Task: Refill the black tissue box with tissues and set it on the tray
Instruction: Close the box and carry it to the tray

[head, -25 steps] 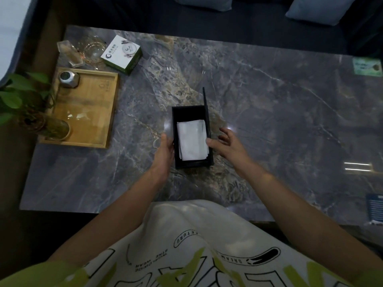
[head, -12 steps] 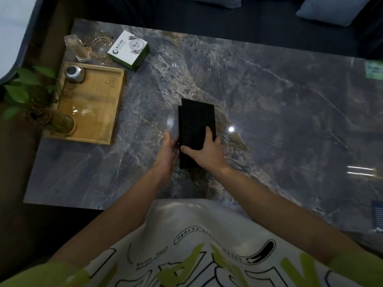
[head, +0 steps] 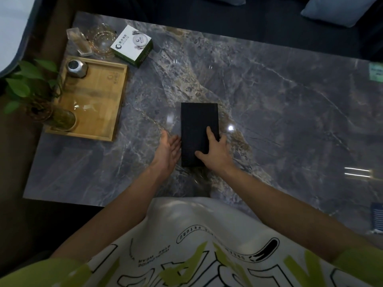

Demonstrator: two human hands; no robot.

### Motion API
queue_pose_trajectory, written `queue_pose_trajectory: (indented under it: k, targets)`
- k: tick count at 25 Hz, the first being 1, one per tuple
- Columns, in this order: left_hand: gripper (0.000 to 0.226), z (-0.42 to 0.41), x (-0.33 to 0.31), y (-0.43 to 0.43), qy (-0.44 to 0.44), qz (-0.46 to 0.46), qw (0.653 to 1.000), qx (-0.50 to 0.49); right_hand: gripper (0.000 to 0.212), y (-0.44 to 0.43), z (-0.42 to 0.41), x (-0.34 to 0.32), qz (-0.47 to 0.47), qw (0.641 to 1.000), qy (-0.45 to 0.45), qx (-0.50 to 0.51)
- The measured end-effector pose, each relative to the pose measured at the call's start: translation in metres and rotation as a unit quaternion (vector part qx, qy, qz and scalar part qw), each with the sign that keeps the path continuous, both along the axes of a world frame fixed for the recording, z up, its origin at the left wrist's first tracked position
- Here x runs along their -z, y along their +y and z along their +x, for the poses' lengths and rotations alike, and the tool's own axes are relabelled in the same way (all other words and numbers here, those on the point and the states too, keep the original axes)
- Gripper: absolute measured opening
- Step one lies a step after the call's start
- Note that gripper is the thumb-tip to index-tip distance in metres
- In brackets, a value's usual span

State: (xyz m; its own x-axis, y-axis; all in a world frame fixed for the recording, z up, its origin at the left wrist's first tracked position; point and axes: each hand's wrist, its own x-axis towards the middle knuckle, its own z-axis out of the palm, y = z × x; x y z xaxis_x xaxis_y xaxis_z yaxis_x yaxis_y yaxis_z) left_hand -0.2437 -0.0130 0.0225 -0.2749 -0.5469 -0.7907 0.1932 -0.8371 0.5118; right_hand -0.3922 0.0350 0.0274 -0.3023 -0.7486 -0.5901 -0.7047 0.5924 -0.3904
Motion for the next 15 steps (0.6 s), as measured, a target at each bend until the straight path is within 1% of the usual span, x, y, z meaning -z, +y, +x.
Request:
queue_pose_trajectory:
  k: [2,4,8,11,13,15]
  targets:
    - [0.075,0.0,-0.001,0.0,-0.003,0.001,1.0,0.002,0.093,0.001,-0.003,0.001,0.001,1.0,0.005,-0.006]
    - [0.074,0.0,0.0,0.0,-0.006,0.004,1.0,0.004,0.093,0.003,-0.007,0.004,-0.006,1.0,-0.011,-0.006]
    - [0.072,0.001,0.004,0.001,-0.011,0.015,1.0,0.011,0.095,0.005,-0.02,0.009,-0.031,0.996,-0.076,0.02]
    - [0.071,0.003,0.008,0.003,-0.014,0.028,0.999,0.032,0.096,0.008,-0.03,0.013,-0.05,0.986,-0.147,0.056]
    - [0.07,0.003,0.011,0.004,-0.013,0.031,0.998,0.054,0.092,0.01,-0.037,0.018,-0.049,0.97,-0.212,0.112]
    - [0.07,0.002,0.01,0.002,-0.022,0.035,0.997,0.071,0.082,0.009,-0.041,0.019,-0.033,0.929,-0.294,0.223]
